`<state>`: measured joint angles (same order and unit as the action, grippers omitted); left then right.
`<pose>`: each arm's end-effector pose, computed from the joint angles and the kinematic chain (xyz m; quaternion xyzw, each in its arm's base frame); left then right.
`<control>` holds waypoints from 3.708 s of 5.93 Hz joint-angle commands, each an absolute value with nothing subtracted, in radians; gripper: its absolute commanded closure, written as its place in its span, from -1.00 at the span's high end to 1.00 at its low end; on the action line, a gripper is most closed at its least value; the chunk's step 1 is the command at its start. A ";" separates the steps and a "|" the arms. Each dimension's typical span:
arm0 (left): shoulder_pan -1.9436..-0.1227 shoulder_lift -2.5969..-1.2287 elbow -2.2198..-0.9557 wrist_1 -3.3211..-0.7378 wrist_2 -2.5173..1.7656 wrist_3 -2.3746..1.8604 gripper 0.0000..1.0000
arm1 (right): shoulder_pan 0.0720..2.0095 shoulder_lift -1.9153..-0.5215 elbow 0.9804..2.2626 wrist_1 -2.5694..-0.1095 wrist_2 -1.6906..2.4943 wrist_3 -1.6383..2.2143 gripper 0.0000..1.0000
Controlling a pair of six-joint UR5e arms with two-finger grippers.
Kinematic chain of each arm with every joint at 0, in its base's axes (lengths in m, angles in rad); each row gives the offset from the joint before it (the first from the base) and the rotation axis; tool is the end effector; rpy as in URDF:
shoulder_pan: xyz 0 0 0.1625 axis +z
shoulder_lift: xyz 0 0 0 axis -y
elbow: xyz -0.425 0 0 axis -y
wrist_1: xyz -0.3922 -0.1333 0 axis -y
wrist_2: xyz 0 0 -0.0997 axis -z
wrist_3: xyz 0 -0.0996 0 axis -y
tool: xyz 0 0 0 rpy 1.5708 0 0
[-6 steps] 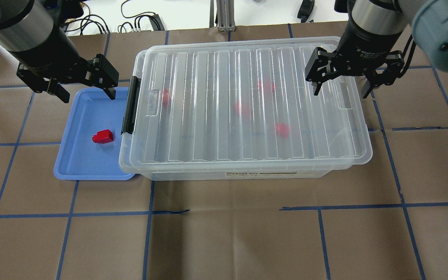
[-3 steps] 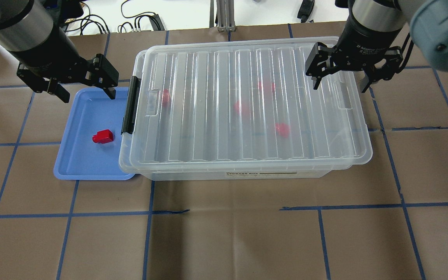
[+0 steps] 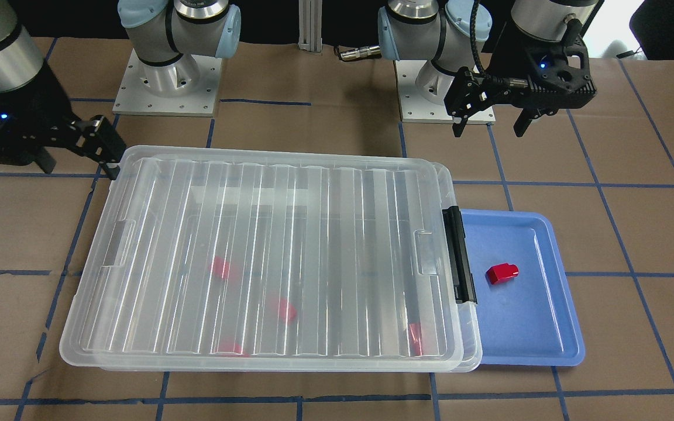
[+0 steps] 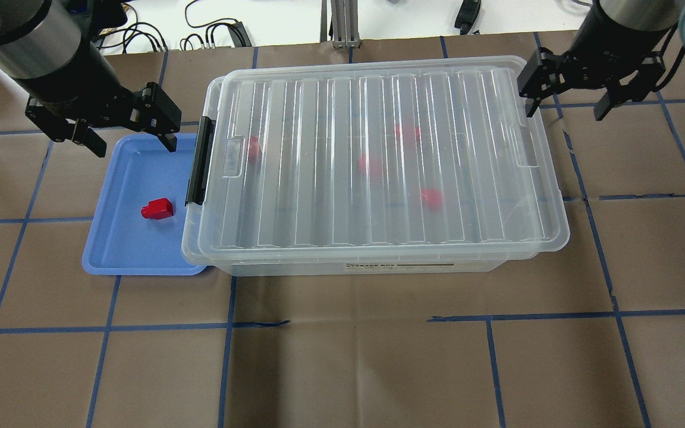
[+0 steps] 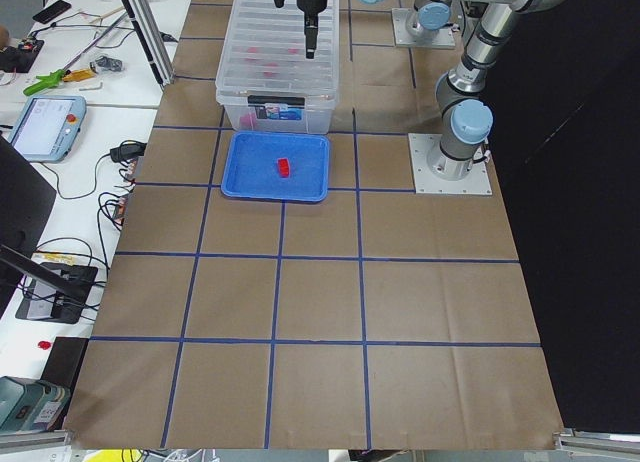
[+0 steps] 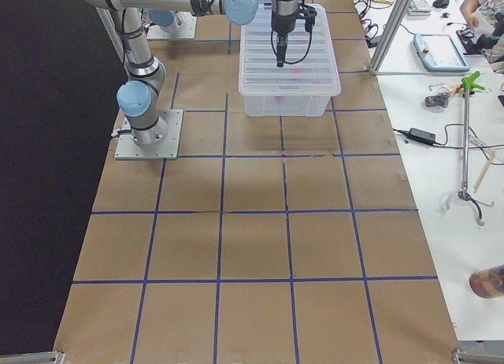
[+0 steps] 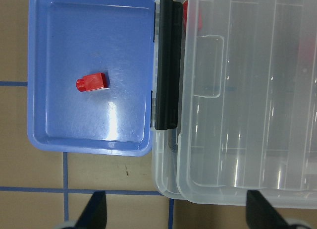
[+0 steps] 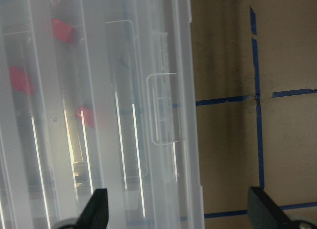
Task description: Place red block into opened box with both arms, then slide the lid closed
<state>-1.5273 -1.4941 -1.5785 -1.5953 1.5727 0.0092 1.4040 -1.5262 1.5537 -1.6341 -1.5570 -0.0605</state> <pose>-0.1129 -0.4681 0.5182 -0.0172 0.9996 -0.0222 0.0015 0.0474 -0.5294 0.4803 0.0530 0.9984 -0.0186 0.0048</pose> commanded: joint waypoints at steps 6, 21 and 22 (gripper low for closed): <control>-1.444 -1.496 -1.614 -1.585 1.572 0.627 0.94 | 1.335 -1.417 1.744 -1.913 -1.560 -0.129 1.00; -1.245 -1.951 -1.928 -0.888 1.563 1.744 0.89 | 1.207 -1.393 1.764 -2.021 -1.606 -0.415 1.00; -1.247 -1.960 -1.925 -0.873 1.562 1.741 0.82 | 1.180 -1.390 1.764 -2.028 -1.606 -0.437 1.00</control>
<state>-1.2421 -1.9519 -1.9250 -0.8897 1.5627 1.7445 1.2059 -1.3937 1.7637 -2.0144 -1.6060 -0.4055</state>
